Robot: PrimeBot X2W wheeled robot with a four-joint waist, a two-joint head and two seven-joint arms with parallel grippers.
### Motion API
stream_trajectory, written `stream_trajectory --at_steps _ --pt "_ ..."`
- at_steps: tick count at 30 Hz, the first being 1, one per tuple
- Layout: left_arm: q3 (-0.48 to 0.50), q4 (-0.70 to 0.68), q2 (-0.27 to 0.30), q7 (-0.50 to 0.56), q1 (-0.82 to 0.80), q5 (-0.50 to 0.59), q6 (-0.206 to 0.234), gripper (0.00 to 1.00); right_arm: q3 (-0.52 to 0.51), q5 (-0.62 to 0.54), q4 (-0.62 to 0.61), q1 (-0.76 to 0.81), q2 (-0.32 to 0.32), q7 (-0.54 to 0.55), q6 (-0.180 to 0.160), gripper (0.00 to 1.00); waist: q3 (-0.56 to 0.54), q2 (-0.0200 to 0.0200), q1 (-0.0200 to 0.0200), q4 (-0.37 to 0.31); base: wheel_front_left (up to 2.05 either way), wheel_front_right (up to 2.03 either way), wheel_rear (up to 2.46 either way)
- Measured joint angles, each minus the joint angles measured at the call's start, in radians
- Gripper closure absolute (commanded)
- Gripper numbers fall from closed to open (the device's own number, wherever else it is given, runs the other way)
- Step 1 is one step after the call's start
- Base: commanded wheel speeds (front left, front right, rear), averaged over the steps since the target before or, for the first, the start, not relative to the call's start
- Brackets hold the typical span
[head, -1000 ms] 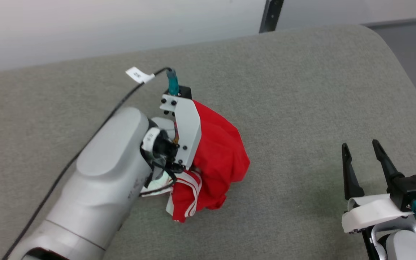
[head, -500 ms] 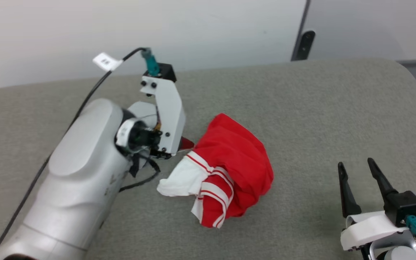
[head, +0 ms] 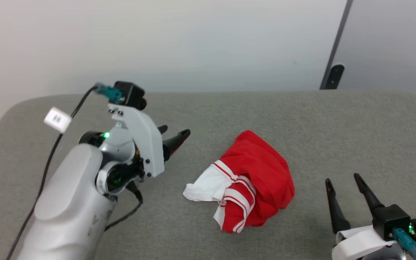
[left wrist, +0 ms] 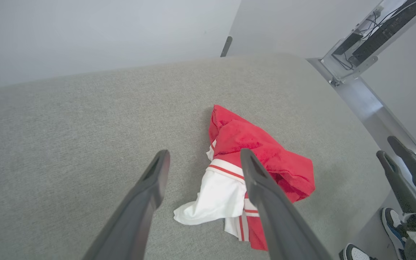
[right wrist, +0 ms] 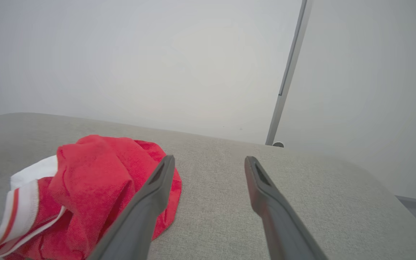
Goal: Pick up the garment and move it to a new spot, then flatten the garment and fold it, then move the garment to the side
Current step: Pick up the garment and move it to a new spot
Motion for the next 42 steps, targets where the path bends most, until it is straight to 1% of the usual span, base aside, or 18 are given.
stream_trajectory --at_steps 5,11,13,14,17,18,19,21,24,27,28,31,33,37,40,42 --pt "0.014 -0.020 0.013 -0.201 0.072 0.019 -0.008 0.00 0.021 0.006 -0.002 0.017 0.002 0.000 0.000 0.00 -0.024 0.0000 0.0000 0.032 0.00 0.00 0.00" --pt "0.035 -0.021 0.024 -0.473 0.162 0.054 -0.010 0.00 0.049 0.010 0.000 0.035 0.003 0.000 0.000 0.00 -0.053 0.0000 0.0000 0.061 0.00 0.00 0.00" --pt "0.050 0.001 0.018 -0.546 0.199 0.049 -0.013 0.00 0.058 0.012 -0.001 0.039 0.003 0.000 0.000 0.00 -0.062 0.0000 0.0000 0.069 0.00 0.00 0.00" --pt "0.046 0.006 0.021 -0.588 0.218 0.070 -0.013 0.00 0.068 0.015 -0.003 0.039 0.002 0.000 0.000 0.00 -0.066 0.0000 0.0000 0.073 0.00 0.00 0.00" --pt "0.055 0.033 0.019 -0.702 0.257 0.089 -0.013 0.00 0.084 0.017 -0.009 0.050 -0.002 0.000 0.000 0.00 -0.077 0.0000 0.0000 0.083 0.00 0.00 0.00" --pt "0.056 0.044 0.016 -0.740 0.269 0.102 -0.013 0.00 0.087 0.019 -0.012 0.058 -0.006 0.000 0.000 0.00 -0.081 0.0000 0.0000 0.087 0.00 0.00 0.00" --pt "0.064 0.057 0.007 -0.765 0.283 0.092 -0.013 0.00 0.089 0.021 -0.013 0.065 -0.008 0.000 0.000 0.00 -0.085 0.0000 0.0000 0.091 0.00 0.00 0.00" --pt "0.047 0.073 0.004 -0.824 0.309 0.120 -0.013 0.00 0.095 0.021 -0.026 0.073 -0.010 0.000 0.000 0.00 -0.092 0.0000 0.0000 0.098 0.00 0.00 0.00" --pt "0.030 0.082 0.008 -0.877 0.334 0.173 -0.013 0.00 0.102 0.021 -0.043 0.080 -0.012 0.000 0.000 0.00 -0.101 0.0000 0.0000 0.106 0.00 0.00 0.00" --pt "0.031 0.074 0.006 -0.894 0.368 0.224 -0.008 0.00 0.103 0.021 -0.052 0.096 -0.019 0.000 0.000 0.00 -0.107 0.0000 0.0000 0.110 0.00 0.00 0.00" --pt "0.035 0.068 0.006 -0.897 0.380 0.248 0.002 0.00 0.103 0.021 -0.053 0.102 -0.021 0.000 0.000 0.00 -0.108 0.0000 0.0001 0.111 0.00 0.00 0.00" --pt "0.082 -0.003 -0.002 -0.899 0.421 0.308 0.023 0.00 0.094 0.018 -0.059 0.104 -0.024 0.000 0.000 0.00 -0.108 0.0000 0.0001 0.110 0.00 0.00 0.00" --pt "0.113 -0.059 -0.010 -0.901 0.459 0.352 0.023 0.00 0.080 0.016 -0.061 0.114 -0.026 0.000 0.000 0.00 -0.107 0.0000 0.0000 0.107 0.00 0.00 0.00" --pt "0.212 -0.133 -0.030 -0.901 0.555 0.402 0.029 0.00 0.050 0.012 -0.059 0.117 -0.033 0.000 0.000 0.00 -0.102 0.0000 0.0000 0.093 0.00 0.00 0.00" --pt "0.270 -0.161 -0.058 -0.901 0.618 0.422 0.027 0.00 0.026 0.009 -0.061 0.117 -0.041 0.000 0.000 0.00 -0.099 0.0000 0.0000 0.079 0.00 0.00 0.00" --pt "0.303 -0.170 -0.066 -0.901 0.647 0.448 0.025 0.00 0.013 0.008 -0.062 0.116 -0.046 0.000 0.000 0.00 -0.096 0.0000 0.0000 0.068 0.00 0.00 0.00"
